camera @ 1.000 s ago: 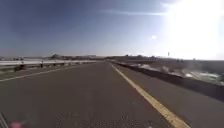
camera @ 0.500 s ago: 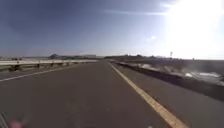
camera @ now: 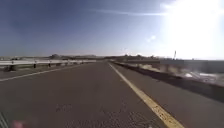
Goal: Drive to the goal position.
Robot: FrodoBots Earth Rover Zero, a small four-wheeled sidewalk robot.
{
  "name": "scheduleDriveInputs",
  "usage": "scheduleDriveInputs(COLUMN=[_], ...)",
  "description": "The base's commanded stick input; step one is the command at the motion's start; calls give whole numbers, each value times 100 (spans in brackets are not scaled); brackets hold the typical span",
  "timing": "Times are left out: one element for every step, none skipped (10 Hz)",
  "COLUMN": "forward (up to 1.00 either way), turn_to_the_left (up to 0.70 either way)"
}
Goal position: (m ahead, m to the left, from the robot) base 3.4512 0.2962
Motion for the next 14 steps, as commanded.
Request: scheduleDriveInputs(forward=[70,70,70,70,70,70,70,70,70,70,70,70,70,70], turn_to_the_left=[0,0,0,0,0,0,0,0,0,0,0,0,0,0])
